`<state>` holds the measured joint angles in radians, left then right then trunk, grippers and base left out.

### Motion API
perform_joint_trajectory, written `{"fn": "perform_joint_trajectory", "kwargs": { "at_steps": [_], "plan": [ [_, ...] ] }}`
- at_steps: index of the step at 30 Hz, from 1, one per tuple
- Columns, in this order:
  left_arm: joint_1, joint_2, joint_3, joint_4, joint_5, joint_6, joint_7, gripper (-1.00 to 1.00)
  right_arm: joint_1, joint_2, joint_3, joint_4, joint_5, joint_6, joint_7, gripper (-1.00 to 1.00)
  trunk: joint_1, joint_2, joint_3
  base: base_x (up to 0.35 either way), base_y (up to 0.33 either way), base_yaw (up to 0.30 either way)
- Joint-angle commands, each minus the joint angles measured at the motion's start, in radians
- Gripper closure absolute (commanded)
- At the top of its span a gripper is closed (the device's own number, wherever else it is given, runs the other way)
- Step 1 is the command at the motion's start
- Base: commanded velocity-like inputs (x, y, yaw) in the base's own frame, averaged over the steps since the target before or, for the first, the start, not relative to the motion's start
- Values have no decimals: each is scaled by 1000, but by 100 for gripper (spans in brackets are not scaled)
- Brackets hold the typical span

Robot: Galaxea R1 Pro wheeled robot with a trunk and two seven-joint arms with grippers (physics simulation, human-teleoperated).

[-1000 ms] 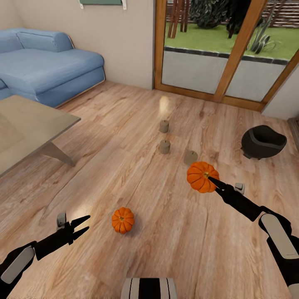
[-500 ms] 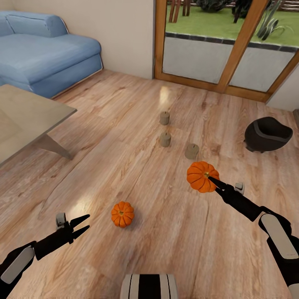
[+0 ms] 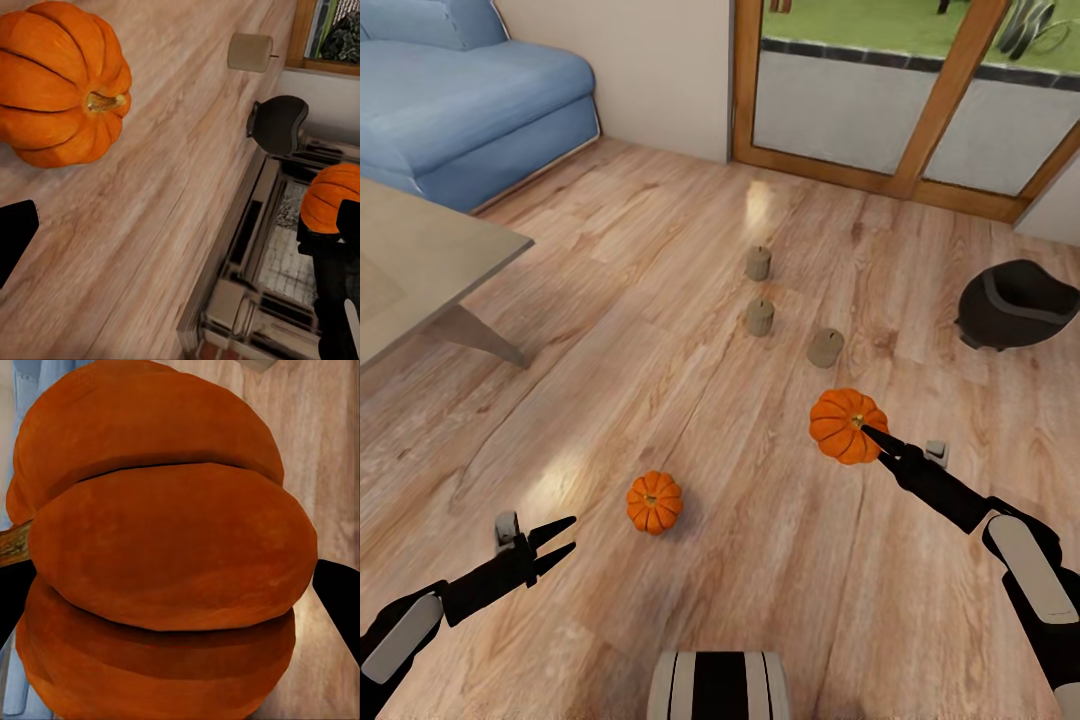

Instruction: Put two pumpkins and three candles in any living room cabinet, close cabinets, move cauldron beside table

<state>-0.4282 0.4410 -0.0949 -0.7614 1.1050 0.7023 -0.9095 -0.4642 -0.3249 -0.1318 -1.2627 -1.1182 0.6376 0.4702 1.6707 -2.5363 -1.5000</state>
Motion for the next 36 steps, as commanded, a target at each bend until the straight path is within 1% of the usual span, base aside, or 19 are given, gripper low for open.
{"fn": "perform_joint_trajectory", "kwargs": {
  "at_steps": [1,7,23,28,30,32,36],
  "plan": [
    [-1,1,-4,1,9,6,0,-100,-1,0,-2,0,-7,8,0,100,0,-1,-5,0,0,0],
    [-1,1,-3,1,9,6,0,-100,-1,0,-2,0,-3,8,1,100,3,-2,-28,0,0,0],
    [-1,1,-3,1,10,6,0,-100,-1,0,-2,-5,-10,9,3,100,10,-6,-90,0,0,0],
    [-1,1,-3,1,9,6,0,-100,-1,0,-1,-19,-11,25,68,100,12,-7,-109,0,0,0],
    [-1,1,-3,1,10,6,0,-100,-1,0,0,-30,-11,59,85,100,13,-7,-117,0,0,0],
    [-1,1,-3,1,9,6,0,-100,-1,1,0,-46,-11,78,90,100,14,-8,-124,0,0,0],
    [-1,1,-3,1,10,6,0,-100,-1,1,0,-59,-7,91,92,100,16,-9,-140,0,0,0]
  ]
}}
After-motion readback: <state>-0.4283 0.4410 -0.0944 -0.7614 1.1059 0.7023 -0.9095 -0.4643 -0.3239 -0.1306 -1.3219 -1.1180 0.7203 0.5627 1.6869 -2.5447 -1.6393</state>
